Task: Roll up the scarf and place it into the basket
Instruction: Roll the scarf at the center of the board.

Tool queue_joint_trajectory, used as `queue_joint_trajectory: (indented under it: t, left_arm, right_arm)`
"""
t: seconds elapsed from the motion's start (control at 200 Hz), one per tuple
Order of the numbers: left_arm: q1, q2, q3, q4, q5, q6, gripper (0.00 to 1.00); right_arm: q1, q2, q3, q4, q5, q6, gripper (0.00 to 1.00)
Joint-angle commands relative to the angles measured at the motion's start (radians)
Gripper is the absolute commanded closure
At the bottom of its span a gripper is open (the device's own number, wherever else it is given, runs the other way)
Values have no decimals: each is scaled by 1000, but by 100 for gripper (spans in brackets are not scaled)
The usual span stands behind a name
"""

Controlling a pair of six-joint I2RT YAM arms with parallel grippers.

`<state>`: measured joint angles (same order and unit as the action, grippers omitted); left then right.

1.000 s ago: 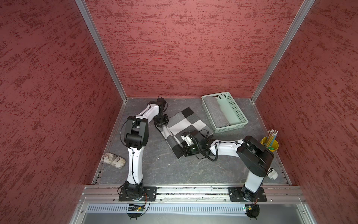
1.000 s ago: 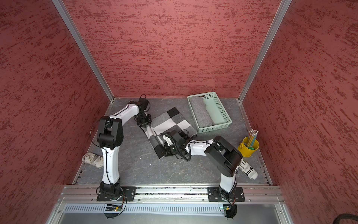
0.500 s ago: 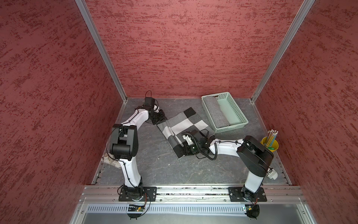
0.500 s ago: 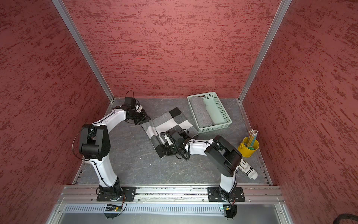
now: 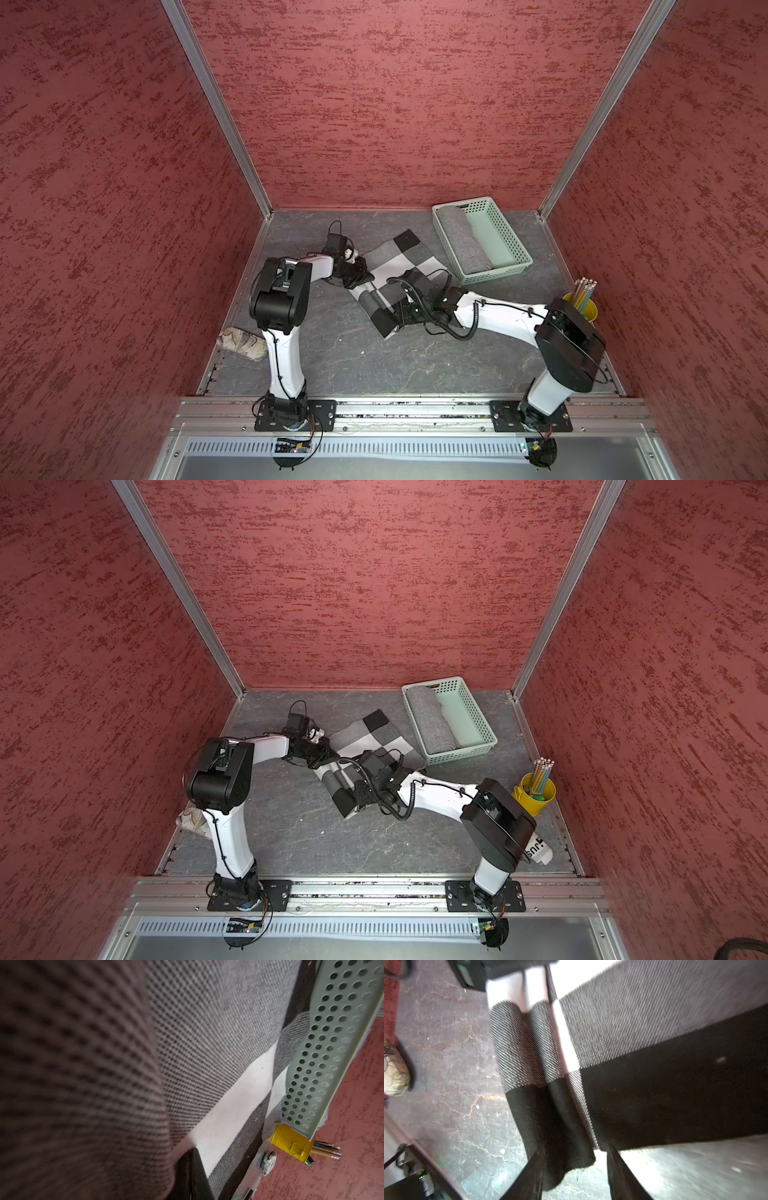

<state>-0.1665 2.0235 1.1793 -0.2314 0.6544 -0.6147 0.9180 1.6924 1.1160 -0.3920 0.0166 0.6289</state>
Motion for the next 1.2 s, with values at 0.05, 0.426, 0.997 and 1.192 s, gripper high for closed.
queue_joint_trajectory:
  t: [0.05,0.426,0.997,1.192]
  left_arm:
    - [9,21,-48,127,0,-34,98]
    - [10,33,-56,127,18,-24,98]
    - [96,-219,43,-59,48,59,52]
    - [131,-458,6,-192,-85,107,48]
  right_arm:
    - [142,47,157,-175,350,-112,51]
    - [294,385,418,-204,614,-432,39]
    - [124,365,149,2,247,-459,70]
    - [76,264,125,56,-162,-240,89]
